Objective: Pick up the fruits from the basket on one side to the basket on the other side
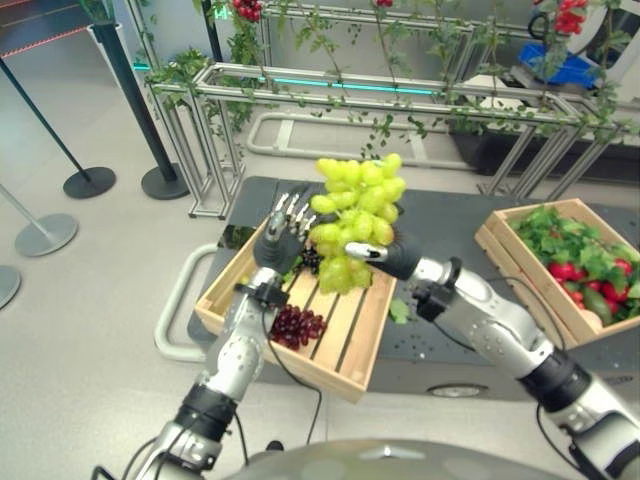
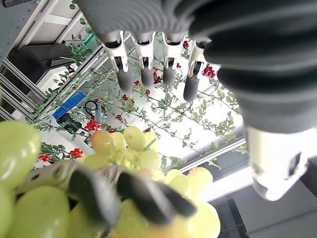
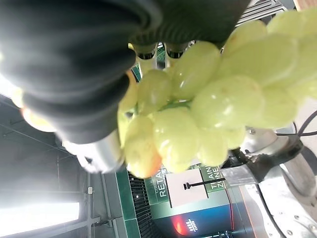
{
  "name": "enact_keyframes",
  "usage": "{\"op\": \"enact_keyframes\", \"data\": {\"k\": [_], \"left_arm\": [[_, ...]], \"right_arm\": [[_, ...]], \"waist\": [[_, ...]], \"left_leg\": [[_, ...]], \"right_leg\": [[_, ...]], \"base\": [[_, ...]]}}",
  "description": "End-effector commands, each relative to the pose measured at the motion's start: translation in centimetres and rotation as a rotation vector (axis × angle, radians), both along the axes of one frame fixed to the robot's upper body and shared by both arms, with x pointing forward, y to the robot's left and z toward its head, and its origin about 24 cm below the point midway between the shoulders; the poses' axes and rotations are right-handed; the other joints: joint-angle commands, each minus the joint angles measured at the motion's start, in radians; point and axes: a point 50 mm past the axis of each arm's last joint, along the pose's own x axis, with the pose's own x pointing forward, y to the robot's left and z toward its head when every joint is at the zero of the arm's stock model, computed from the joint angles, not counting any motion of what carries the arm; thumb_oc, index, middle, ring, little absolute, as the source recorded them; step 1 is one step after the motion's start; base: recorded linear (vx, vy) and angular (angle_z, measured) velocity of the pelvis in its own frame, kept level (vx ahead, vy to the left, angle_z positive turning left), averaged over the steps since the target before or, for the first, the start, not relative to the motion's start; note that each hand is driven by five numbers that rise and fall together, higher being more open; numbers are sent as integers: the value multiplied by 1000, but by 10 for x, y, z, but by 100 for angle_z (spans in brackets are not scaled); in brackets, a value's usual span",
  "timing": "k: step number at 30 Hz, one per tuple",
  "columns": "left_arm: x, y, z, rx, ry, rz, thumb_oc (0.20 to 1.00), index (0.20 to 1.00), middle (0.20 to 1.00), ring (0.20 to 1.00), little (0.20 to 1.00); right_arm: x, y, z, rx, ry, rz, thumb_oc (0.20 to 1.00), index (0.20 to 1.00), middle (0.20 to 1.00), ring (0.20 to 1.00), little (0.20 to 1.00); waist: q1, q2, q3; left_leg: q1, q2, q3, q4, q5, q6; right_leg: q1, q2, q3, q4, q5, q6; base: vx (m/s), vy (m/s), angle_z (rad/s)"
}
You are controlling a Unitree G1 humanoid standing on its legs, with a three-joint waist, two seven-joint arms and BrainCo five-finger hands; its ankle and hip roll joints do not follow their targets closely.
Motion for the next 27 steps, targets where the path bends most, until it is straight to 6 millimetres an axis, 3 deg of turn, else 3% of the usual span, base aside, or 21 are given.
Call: {"op": "enact_keyframes", "data": {"k": [1, 10, 14, 16, 18, 25, 27], "left_arm": [[9, 2, 6, 39, -63, 21, 1000, 1000, 1000, 1000, 1000], [9, 6, 1, 62, -51, 22, 1000, 1000, 1000, 1000, 1000], [5, 15, -4, 155, -65, 11, 1000, 1000, 1000, 1000, 1000], [5, 14, -4, 155, -65, 11, 1000, 1000, 1000, 1000, 1000], [3, 20, -9, 189, -55, -1, 1000, 1000, 1000, 1000, 1000], [-3, 21, -17, 156, -25, -43, 1000, 1000, 1000, 1000, 1000], [-6, 23, -20, 193, -25, -54, 1000, 1000, 1000, 1000, 1000]], "right_arm": [[3, 0, 38, 138, -167, 3, 200, 200, 200, 200, 200], [4, -5, 43, 62, -238, 8, 200, 200, 200, 200, 200], [8, -26, 64, -227, -489, -31, 200, 200, 200, 200, 200], [8, -26, 64, -227, -489, -31, 200, 200, 200, 200, 200], [14, -40, 75, -386, -591, -68, 200, 200, 200, 200, 200], [19, -50, 96, -437, -636, -54, 200, 200, 200, 200, 200], [15, -48, 115, -552, -744, 1, 200, 200, 200, 200, 200]], "waist": [[10, -31, -34], [10, -30, -34], [7, -28, -37], [7, -28, -37], [6, -28, -38], [7, -33, -41], [9, -40, -47]], "left_leg": [[-13, -38, -4, 49, -78, 44], [-13, -37, -3, 50, -78, 44], [-10, -37, -1, 49, -79, 42], [-10, -37, -1, 49, -80, 42], [-7, -38, 1, 48, -79, 40], [-4, -38, 2, 48, -78, 37], [-5, -38, 2, 48, -78, 35]], "right_leg": [[-44, -28, 0, 139, -83, 59], [-45, -27, 0, 140, -83, 59], [-42, -29, 0, 138, -81, 62], [-42, -29, 0, 138, -81, 62], [-42, -29, -1, 138, -80, 65], [-39, -29, -5, 136, -79, 65], [-38, -28, -4, 135, -78, 66]], "base": [[0, 0, 0], [0, 0, 0], [0, 0, 0], [0, 0, 0], [0, 0, 0], [0, 0, 0], [0, 0, 0]]}}
